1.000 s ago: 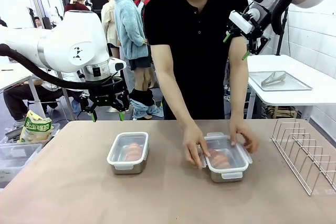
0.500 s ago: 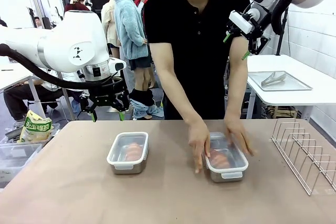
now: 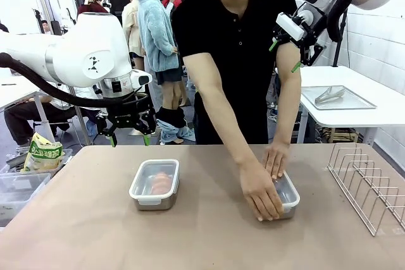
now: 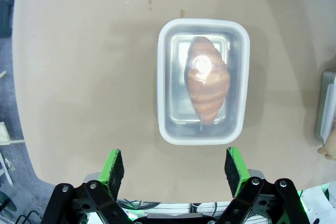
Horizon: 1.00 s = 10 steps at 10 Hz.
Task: Place the bread in airtight containers.
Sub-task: Release when the human grabs the Airtight Container lid.
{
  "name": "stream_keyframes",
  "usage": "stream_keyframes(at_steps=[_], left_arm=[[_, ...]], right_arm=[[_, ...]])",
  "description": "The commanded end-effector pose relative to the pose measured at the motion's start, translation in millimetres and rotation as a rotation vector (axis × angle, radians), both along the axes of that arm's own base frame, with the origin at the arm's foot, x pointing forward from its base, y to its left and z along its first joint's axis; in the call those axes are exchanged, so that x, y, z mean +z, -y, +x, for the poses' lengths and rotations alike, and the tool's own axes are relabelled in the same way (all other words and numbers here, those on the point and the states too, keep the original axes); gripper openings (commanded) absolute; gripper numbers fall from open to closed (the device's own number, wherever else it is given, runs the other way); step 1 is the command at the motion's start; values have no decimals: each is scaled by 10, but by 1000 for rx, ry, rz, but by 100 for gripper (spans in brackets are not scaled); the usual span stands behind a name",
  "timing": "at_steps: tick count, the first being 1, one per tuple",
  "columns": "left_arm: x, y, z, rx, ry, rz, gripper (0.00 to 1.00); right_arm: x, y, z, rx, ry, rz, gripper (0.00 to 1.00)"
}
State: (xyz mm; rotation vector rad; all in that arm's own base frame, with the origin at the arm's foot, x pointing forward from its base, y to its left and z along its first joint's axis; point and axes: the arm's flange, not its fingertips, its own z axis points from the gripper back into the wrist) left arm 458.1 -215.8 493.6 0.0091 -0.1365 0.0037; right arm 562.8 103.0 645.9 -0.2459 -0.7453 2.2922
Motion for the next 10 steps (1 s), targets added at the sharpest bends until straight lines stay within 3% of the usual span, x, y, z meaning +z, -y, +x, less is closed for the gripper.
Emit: stream_keyframes(at_steps=[1, 10], left_arm=[[14, -15, 0, 1, 3, 0, 100], [14, -15, 0, 1, 3, 0, 100]], right_arm=[[-1, -2, -1, 1, -1, 0, 100], [-1, -2, -1, 1, -1, 0, 100]])
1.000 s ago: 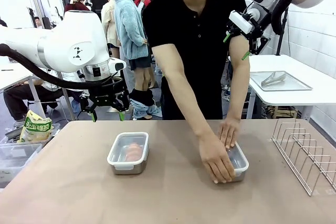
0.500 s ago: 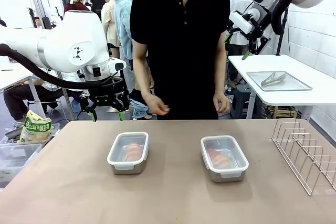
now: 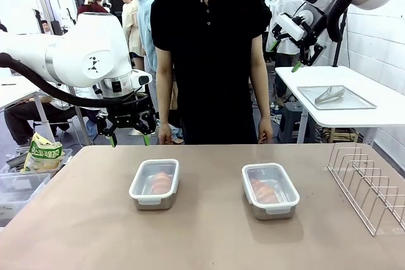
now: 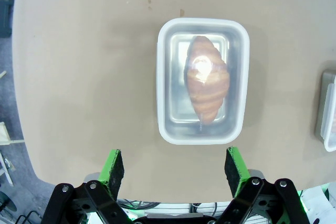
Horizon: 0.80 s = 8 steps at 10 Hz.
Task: Place the bread in airtight containers.
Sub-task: Release when the human grabs the Airtight Container lid.
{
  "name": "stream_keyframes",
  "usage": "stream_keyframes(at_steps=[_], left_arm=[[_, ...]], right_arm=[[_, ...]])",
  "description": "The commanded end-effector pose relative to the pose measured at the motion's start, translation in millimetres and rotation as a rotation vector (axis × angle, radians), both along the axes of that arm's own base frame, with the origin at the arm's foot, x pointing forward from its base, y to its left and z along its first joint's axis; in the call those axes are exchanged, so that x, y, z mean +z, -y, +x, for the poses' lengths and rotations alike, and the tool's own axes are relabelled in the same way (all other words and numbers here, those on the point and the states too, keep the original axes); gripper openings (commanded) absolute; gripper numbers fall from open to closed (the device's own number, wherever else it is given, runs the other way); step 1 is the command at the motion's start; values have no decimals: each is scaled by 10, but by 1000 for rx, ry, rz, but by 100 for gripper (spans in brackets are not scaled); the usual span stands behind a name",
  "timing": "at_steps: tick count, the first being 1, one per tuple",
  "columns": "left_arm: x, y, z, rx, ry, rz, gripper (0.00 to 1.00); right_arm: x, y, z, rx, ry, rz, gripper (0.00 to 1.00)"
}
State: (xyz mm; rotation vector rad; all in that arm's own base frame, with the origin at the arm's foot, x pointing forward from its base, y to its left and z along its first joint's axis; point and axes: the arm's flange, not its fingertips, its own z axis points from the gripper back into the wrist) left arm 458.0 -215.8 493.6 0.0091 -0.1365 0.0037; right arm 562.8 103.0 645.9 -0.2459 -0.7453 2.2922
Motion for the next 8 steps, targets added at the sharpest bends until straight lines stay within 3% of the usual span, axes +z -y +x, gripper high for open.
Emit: stream_keyframes(at_steps=[1, 8], left_arm=[[14, -15, 0, 1, 3, 0, 100], [14, -15, 0, 1, 3, 0, 100]], right_arm=[[-1, -2, -1, 1, -1, 0, 100], [-1, -2, -1, 1, -1, 0, 100]])
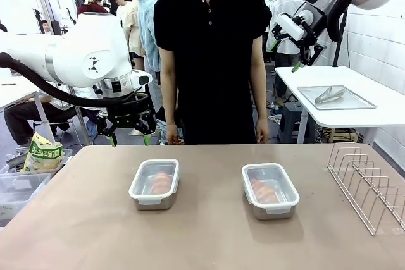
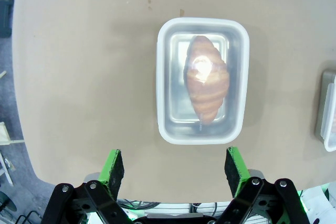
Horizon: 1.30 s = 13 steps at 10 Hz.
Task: Place the bread in airtight containers.
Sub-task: Release when the human grabs the Airtight Container lid.
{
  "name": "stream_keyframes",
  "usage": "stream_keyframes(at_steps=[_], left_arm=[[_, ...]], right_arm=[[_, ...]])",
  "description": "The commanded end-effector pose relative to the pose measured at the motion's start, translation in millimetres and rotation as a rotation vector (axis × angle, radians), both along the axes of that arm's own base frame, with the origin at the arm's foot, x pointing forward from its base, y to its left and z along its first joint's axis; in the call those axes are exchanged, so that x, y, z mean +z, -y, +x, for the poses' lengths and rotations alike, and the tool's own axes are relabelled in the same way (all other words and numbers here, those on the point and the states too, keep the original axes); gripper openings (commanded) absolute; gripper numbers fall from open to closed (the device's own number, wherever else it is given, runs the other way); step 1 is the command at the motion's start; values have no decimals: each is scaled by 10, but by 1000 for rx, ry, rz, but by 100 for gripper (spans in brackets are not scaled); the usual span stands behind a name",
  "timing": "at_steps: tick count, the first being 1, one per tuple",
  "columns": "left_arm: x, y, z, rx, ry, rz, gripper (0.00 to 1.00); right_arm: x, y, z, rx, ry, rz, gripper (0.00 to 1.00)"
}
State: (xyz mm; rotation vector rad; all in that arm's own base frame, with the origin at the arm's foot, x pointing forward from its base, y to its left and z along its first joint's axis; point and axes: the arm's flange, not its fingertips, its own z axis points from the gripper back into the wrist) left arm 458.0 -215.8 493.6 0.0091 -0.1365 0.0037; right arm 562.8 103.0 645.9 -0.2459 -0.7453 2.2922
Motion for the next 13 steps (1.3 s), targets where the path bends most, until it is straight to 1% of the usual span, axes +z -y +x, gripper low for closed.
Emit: stream_keyframes(at_steps=[1, 13], left_arm=[[14, -15, 0, 1, 3, 0, 100], [14, -15, 0, 1, 3, 0, 100]], right_arm=[[-1, -2, -1, 1, -1, 0, 100], [-1, -2, -1, 1, -1, 0, 100]])
